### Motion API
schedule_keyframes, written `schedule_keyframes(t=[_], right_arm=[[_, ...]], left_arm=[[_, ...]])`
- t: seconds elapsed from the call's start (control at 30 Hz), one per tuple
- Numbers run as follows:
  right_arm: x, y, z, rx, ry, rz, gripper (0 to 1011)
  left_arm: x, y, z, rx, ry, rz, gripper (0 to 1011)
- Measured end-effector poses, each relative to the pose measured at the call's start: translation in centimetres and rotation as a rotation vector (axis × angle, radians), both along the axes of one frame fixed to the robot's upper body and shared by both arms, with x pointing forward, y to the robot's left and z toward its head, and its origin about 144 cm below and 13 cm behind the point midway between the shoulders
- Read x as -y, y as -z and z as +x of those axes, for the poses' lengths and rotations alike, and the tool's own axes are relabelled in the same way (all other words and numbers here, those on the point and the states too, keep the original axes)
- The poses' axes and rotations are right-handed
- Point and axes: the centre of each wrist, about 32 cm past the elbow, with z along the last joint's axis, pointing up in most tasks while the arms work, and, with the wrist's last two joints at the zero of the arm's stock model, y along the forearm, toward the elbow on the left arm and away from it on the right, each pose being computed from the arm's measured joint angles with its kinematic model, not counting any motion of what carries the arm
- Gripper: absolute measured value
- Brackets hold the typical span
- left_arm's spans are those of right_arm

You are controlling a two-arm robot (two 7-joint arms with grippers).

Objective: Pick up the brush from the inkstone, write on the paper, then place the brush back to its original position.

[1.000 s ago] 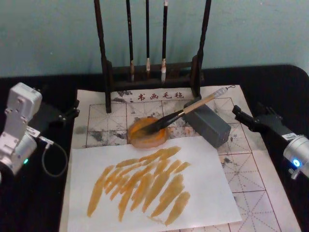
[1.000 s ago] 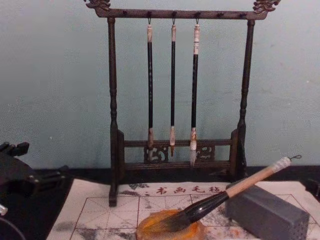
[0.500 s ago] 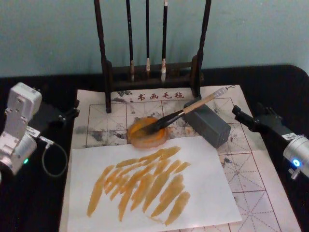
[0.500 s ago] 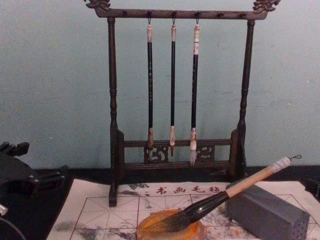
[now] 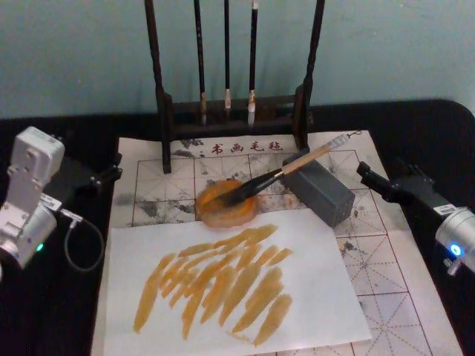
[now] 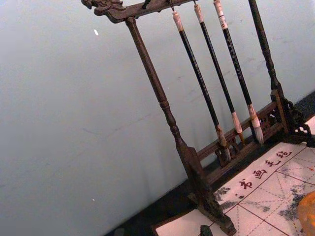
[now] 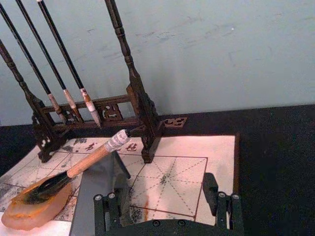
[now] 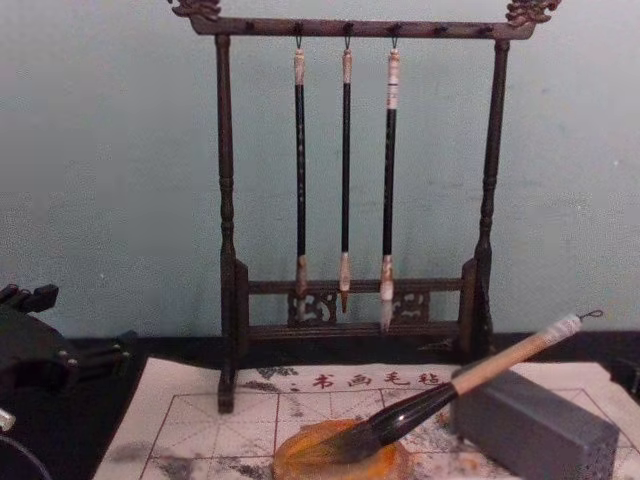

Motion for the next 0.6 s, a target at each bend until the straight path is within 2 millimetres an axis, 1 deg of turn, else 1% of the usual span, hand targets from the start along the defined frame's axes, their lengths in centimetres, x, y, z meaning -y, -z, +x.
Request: schedule_keyframes(t=[0.6], right_arm=[[0.00, 0.00, 0.00, 0.000, 0.000, 0.000, 1000]], left_arm=[[0.00, 0.00, 0.00, 0.000, 0.000, 0.000, 1001]])
